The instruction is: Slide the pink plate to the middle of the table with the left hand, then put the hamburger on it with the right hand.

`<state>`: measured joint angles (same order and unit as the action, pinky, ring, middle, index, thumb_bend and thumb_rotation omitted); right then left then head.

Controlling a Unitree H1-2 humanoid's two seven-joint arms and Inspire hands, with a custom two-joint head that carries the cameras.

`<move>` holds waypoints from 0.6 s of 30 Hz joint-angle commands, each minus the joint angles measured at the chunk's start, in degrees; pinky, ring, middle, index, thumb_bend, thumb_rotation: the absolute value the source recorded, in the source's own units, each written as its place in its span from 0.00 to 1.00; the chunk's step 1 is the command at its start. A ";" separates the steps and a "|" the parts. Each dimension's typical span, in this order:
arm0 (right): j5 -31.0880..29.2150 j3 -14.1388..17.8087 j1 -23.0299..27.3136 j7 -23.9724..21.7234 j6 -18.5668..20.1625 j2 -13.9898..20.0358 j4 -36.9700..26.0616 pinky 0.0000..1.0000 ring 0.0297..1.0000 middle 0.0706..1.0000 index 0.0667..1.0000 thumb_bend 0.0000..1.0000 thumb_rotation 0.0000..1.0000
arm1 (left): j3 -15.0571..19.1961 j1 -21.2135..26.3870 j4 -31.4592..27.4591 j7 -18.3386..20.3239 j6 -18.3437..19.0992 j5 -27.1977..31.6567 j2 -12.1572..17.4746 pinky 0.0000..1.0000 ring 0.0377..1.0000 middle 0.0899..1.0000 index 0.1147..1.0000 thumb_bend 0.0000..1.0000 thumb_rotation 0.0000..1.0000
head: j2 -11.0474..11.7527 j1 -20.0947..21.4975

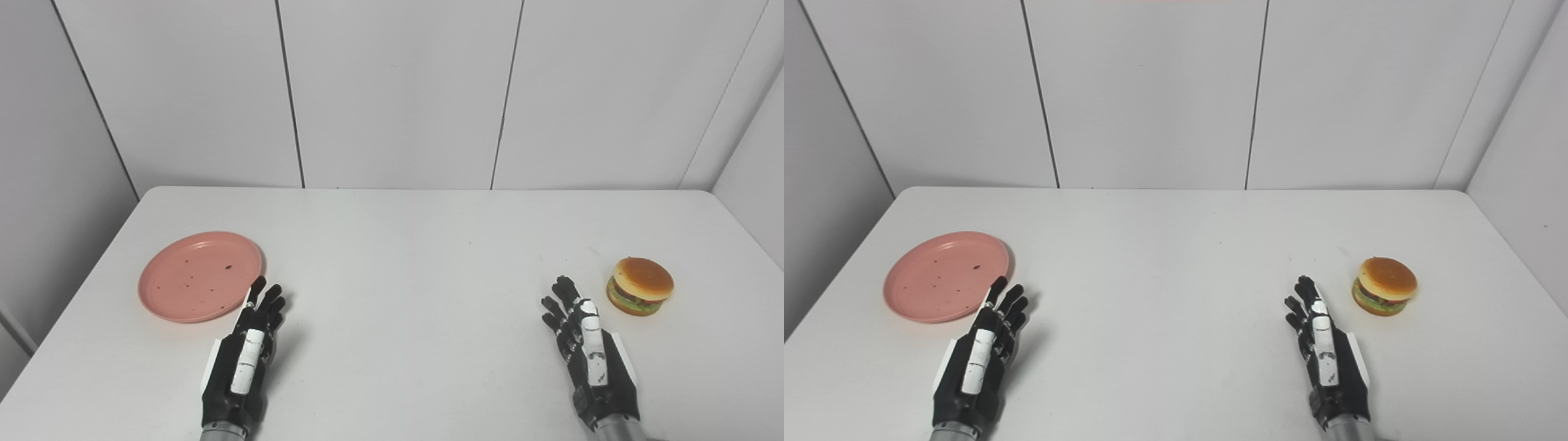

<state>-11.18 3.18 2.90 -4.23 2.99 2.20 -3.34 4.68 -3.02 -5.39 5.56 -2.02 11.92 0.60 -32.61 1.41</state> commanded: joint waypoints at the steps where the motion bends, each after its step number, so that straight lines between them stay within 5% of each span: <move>1: -0.20 -0.26 0.70 -0.24 0.10 -0.34 -0.97 0.95 0.93 0.96 0.94 0.82 1.00 | 0.14 0.69 0.17 -0.25 0.24 -0.41 0.84 0.99 0.96 0.94 0.96 0.91 0.79 | -0.08 -0.07; 18: -1.01 -0.08 0.91 -0.30 1.12 -0.32 -0.92 0.95 0.93 0.96 0.94 0.81 1.00 | 0.29 0.97 0.74 -0.31 0.63 -0.15 0.77 0.99 0.96 0.94 0.96 0.89 0.80 | -0.05 0.01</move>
<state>-11.54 3.17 2.96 -4.24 3.26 2.19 -3.34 4.65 -2.88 -5.38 5.55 -1.16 11.93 0.67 -32.61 1.49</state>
